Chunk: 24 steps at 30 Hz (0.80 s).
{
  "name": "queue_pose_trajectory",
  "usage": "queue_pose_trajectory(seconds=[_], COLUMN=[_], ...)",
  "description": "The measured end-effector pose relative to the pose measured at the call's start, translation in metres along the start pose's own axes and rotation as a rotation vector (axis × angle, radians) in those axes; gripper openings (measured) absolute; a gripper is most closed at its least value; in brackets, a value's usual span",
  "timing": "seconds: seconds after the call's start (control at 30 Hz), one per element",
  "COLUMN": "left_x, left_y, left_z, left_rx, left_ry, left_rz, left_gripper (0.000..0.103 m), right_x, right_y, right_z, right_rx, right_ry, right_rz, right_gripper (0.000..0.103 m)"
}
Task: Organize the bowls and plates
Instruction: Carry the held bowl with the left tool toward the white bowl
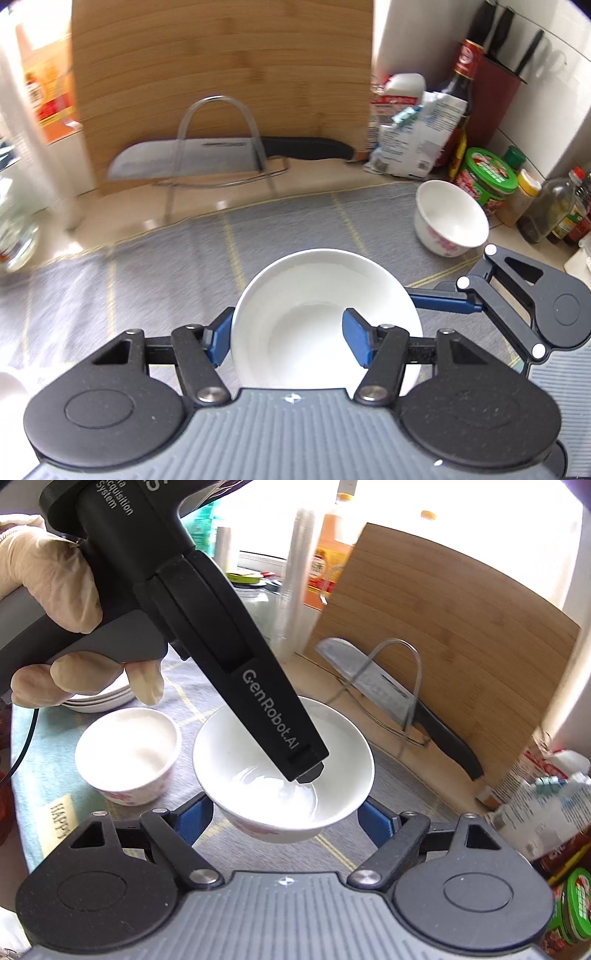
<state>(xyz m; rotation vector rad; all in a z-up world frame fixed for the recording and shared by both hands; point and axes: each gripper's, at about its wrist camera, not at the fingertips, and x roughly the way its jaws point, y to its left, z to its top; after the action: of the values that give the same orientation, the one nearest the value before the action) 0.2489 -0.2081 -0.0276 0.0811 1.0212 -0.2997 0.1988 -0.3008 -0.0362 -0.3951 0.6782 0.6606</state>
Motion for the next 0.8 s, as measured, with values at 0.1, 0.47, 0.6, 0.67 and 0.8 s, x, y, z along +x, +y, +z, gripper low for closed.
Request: queue_pose_trajectory(seconds=[0.1, 0.47, 0.6, 0.67, 0.8], left_x=[-0.015, -0.05, -0.052, -0.051, -0.049], left_y=[0.014, 0.06, 0.073, 0.078, 0.086], left_z=[-0.013, -0.053, -0.065, -0.07, -0.078], left_rx=[-0.032, -0.131, -0.153, -0.159, -0.161], left_ry=[-0.012, -0.027, -0.02, -0.015, -0.007], left_rz=[0.028, 0.102, 0.105, 0.106, 0.104], left_gripper=[0.06, 0.06, 0.06, 0.06, 0.06], right_x=[0.001, 0.017, 0.024, 0.029, 0.037], right_y=[0.015, 0.067, 0.08, 0.085, 0.094], right_z=[0.008, 0.036, 0.038, 0.04, 0.041], right_rx=[-0.028, -0.11, -0.125, -0.13, -0.129], right_ry=[-0.012, -0.027, -0.012, -0.003, 0.018], right_rz=[0.03, 0.127, 0.151, 0.159, 0.17], right_gripper=[0.088, 0.088, 0.088, 0.088, 0.088])
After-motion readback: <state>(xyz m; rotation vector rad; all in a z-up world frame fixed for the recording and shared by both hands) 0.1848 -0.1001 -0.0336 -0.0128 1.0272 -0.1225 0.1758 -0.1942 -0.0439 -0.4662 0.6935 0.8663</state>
